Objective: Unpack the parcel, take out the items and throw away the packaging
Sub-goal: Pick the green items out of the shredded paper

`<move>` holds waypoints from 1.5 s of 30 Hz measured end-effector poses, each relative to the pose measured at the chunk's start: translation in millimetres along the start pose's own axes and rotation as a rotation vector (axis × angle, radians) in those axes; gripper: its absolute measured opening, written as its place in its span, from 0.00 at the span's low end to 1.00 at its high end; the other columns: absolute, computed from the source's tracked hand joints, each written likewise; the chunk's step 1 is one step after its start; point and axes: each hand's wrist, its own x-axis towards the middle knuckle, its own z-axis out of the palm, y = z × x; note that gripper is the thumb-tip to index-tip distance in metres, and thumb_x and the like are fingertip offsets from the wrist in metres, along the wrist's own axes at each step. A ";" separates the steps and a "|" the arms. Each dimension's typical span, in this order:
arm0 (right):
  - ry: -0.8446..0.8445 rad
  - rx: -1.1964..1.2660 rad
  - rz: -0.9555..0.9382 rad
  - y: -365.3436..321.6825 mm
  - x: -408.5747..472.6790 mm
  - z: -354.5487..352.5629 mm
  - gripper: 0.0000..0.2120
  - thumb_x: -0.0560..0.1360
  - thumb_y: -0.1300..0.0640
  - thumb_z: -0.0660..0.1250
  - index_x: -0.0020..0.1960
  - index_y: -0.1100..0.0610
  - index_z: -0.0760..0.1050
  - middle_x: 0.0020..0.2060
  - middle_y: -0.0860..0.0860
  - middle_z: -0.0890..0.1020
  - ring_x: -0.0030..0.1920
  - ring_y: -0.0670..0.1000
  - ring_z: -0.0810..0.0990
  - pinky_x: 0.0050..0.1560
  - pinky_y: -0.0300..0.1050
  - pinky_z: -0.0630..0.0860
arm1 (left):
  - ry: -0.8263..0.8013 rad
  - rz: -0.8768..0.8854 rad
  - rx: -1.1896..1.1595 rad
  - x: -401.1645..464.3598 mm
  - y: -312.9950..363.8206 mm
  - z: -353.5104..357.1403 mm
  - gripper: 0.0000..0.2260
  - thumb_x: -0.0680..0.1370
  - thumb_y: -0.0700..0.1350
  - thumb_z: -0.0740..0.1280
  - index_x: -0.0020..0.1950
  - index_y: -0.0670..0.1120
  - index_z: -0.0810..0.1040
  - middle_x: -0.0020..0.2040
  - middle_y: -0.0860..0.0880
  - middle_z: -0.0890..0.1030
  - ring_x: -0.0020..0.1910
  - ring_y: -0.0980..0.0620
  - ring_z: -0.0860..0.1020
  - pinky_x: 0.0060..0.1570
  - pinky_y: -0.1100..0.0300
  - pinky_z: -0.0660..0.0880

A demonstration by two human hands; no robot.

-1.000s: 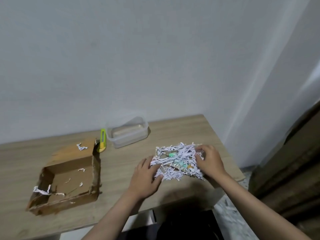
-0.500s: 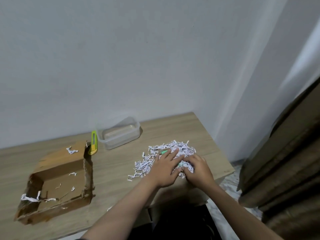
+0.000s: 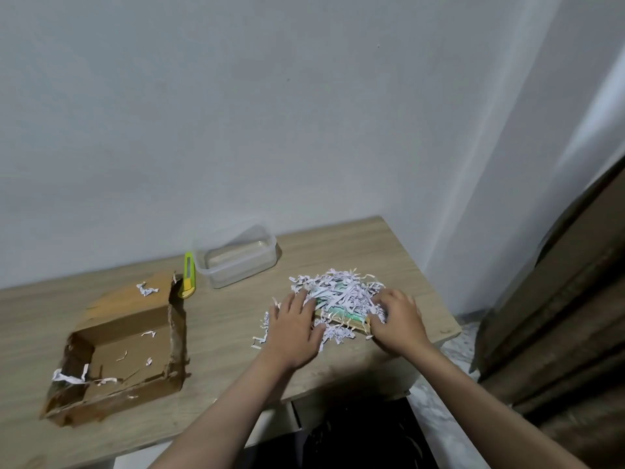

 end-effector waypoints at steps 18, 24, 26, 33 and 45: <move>-0.089 -0.353 -0.109 -23.4 -2.0 -2.1 0.05 0.68 0.51 0.67 0.42 0.49 0.73 0.44 0.47 0.79 0.53 0.54 0.73 0.51 0.47 0.65 | 0.041 -0.093 -0.038 -40.2 -22.6 26.7 0.29 0.76 0.66 0.48 0.76 0.58 0.55 0.79 0.51 0.44 0.77 0.48 0.45 0.72 0.41 0.44; -0.054 -0.204 -0.119 -27.2 -4.3 -11.9 0.05 0.69 0.49 0.70 0.44 0.46 0.78 0.38 0.41 0.78 0.51 0.49 0.70 0.49 0.45 0.57 | 0.043 -0.095 -0.046 -40.3 -23.3 28.1 0.29 0.76 0.65 0.50 0.76 0.58 0.54 0.79 0.51 0.44 0.77 0.49 0.44 0.73 0.42 0.44; -0.037 -0.055 -0.089 -32.8 -1.8 -19.0 0.05 0.68 0.49 0.72 0.42 0.45 0.79 0.37 0.39 0.78 0.48 0.45 0.70 0.49 0.44 0.58 | 0.050 -0.096 -0.056 -40.2 -23.5 28.4 0.29 0.76 0.65 0.50 0.76 0.58 0.55 0.79 0.51 0.45 0.77 0.48 0.45 0.72 0.42 0.45; -0.037 0.553 -0.019 -51.8 12.7 -44.9 0.13 0.68 0.64 0.74 0.43 0.47 0.80 0.38 0.50 0.81 0.36 0.46 0.78 0.36 0.31 0.73 | 0.042 -0.105 -0.060 -41.6 -22.7 27.7 0.29 0.76 0.65 0.50 0.76 0.58 0.54 0.79 0.51 0.44 0.77 0.49 0.44 0.73 0.43 0.43; -0.041 0.818 -0.075 -45.7 26.0 -75.6 0.15 0.67 0.78 0.68 0.40 0.59 0.74 0.41 0.52 0.84 0.36 0.44 0.83 0.37 0.37 0.80 | 0.037 -0.116 -0.070 -40.3 -22.6 27.4 0.30 0.75 0.65 0.49 0.76 0.58 0.55 0.79 0.52 0.42 0.77 0.50 0.43 0.73 0.43 0.43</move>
